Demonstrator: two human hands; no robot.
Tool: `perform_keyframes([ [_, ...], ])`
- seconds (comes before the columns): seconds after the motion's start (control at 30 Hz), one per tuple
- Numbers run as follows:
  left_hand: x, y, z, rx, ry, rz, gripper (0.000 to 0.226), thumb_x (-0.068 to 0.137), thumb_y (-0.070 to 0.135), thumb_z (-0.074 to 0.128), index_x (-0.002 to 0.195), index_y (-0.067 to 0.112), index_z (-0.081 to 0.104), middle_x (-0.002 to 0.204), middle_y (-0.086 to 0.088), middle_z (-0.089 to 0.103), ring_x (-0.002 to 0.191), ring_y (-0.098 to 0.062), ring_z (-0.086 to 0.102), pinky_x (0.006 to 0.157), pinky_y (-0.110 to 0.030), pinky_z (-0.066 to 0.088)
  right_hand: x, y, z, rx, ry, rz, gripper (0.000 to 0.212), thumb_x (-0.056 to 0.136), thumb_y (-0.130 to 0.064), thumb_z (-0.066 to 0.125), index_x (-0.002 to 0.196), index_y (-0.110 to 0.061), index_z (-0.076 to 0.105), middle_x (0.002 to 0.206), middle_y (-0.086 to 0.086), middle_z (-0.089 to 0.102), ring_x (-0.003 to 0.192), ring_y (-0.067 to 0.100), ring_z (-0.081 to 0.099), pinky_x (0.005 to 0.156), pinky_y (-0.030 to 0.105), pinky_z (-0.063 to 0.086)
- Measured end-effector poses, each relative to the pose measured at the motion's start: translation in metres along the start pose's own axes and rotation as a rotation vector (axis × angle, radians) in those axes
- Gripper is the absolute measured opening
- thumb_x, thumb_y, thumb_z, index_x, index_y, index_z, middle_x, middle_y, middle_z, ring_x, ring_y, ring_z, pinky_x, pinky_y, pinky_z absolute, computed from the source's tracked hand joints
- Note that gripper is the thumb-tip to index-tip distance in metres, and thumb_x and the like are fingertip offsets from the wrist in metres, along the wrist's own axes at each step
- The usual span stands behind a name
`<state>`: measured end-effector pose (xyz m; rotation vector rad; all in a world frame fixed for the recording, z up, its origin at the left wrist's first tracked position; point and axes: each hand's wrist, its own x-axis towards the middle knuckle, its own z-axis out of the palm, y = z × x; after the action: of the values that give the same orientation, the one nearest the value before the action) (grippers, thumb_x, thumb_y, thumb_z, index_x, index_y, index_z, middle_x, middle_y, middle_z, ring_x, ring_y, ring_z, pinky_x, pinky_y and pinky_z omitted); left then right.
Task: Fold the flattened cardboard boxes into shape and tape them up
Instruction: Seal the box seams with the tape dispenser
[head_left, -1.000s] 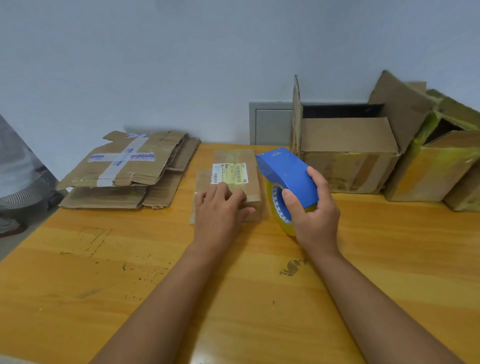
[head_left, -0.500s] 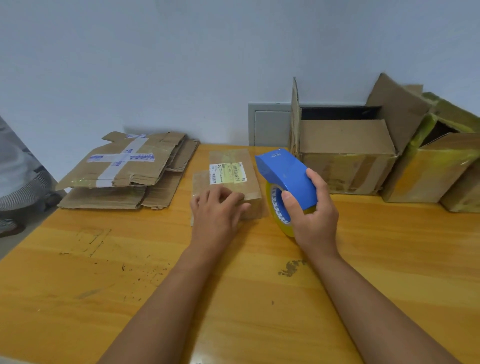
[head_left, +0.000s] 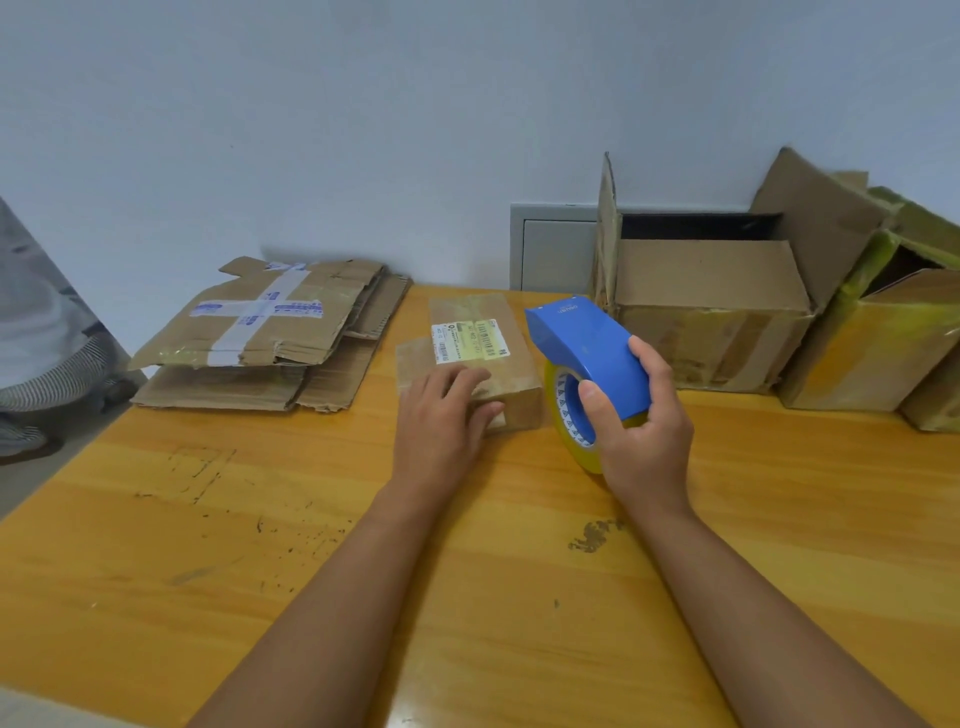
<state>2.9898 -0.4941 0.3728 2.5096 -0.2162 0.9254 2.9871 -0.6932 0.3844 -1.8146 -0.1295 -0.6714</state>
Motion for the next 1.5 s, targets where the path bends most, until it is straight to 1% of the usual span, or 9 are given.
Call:
perform_keyframes([
  [0.13,0.002,0.002,0.006,-0.034,0.021,-0.016,0.02,0.086,0.03,0.076,0.097,0.015,0.07,0.106,-0.001,0.062,0.1,-0.02,0.052,0.082,-0.032,0.035,0.0,0.0,0.001,0.001,0.004,-0.004,0.069,0.083,-0.059,0.058,0.141,-0.022,0.05,0.131,-0.004,0.056,0.112,0.019,0.059,0.087,0.044,0.054],
  [0.27,-0.003,-0.004,0.003,-0.085,-0.002,-0.046,0.015,0.09,0.032,0.07,0.102,0.023,0.071,0.118,0.005,0.062,0.12,-0.016,0.048,0.094,-0.038,0.029,0.0,0.0,0.001,-0.003,0.007,-0.003,0.07,0.083,-0.058,0.058,0.142,-0.02,0.05,0.133,-0.004,0.055,0.114,0.017,0.058,0.089,0.043,0.054],
  [0.37,-0.004,-0.01,0.0,-0.124,-0.044,-0.033,0.019,0.09,0.033,0.07,0.108,0.025,0.07,0.123,0.007,0.06,0.121,-0.01,0.048,0.096,-0.041,0.031,-0.001,0.0,0.001,0.0,0.007,0.007,0.071,0.083,-0.059,0.059,0.142,-0.021,0.049,0.134,-0.005,0.054,0.117,0.017,0.057,0.091,0.045,0.053],
  [0.47,-0.003,-0.012,-0.001,-0.17,-0.101,-0.082,0.028,0.086,0.042,0.072,0.111,0.03,0.065,0.124,0.015,0.053,0.117,0.0,0.039,0.094,-0.031,0.023,-0.002,-0.001,0.001,0.003,0.007,0.022,0.072,0.081,-0.061,0.058,0.142,-0.023,0.048,0.134,-0.005,0.053,0.118,0.017,0.056,0.092,0.047,0.053],
  [0.83,0.0,-0.01,-0.007,-0.151,-0.135,-0.088,0.025,0.091,0.031,0.069,0.116,0.029,0.066,0.128,0.012,0.057,0.123,-0.008,0.044,0.097,-0.035,0.029,-0.005,-0.001,0.0,0.004,0.002,0.032,0.074,0.081,-0.062,0.058,0.143,-0.025,0.045,0.135,-0.007,0.051,0.118,0.015,0.055,0.092,0.046,0.054],
  [0.93,0.001,-0.013,-0.015,-0.307,-0.172,-0.159,0.029,0.091,0.031,0.069,0.12,0.027,0.062,0.124,0.016,0.058,0.117,-0.001,0.047,0.105,-0.042,0.038,-0.005,-0.001,0.0,0.005,0.002,0.027,0.074,0.081,-0.063,0.058,0.144,-0.026,0.045,0.133,-0.011,0.05,0.118,0.012,0.054,0.092,0.045,0.054],
  [1.13,0.002,-0.02,-0.021,-0.36,-0.226,-0.153,0.029,0.094,0.02,0.067,0.123,0.024,0.067,0.139,0.014,0.056,0.137,-0.008,0.043,0.112,-0.055,0.034,-0.004,0.0,-0.001,0.009,-0.005,0.035,0.075,0.08,-0.063,0.058,0.144,-0.027,0.045,0.137,-0.009,0.051,0.12,0.013,0.053,0.095,0.044,0.052],
  [1.37,0.002,-0.025,-0.019,-0.249,-0.172,-0.034,0.03,0.094,0.014,0.066,0.123,0.02,0.07,0.135,0.012,0.059,0.124,0.001,0.046,0.106,-0.035,0.042,-0.004,0.0,-0.001,0.002,-0.006,0.033,0.075,0.08,-0.064,0.057,0.144,-0.028,0.044,0.133,-0.013,0.049,0.117,0.009,0.053,0.093,0.041,0.053],
  [1.5,0.002,-0.029,-0.019,-0.375,-0.223,-0.119,0.03,0.094,0.028,0.067,0.124,0.027,0.068,0.134,0.021,0.056,0.128,0.007,0.044,0.107,-0.02,0.035,-0.004,0.0,-0.001,-0.001,-0.013,0.029,0.075,0.081,-0.063,0.057,0.145,-0.028,0.043,0.133,-0.013,0.048,0.117,0.01,0.054,0.092,0.043,0.054],
])
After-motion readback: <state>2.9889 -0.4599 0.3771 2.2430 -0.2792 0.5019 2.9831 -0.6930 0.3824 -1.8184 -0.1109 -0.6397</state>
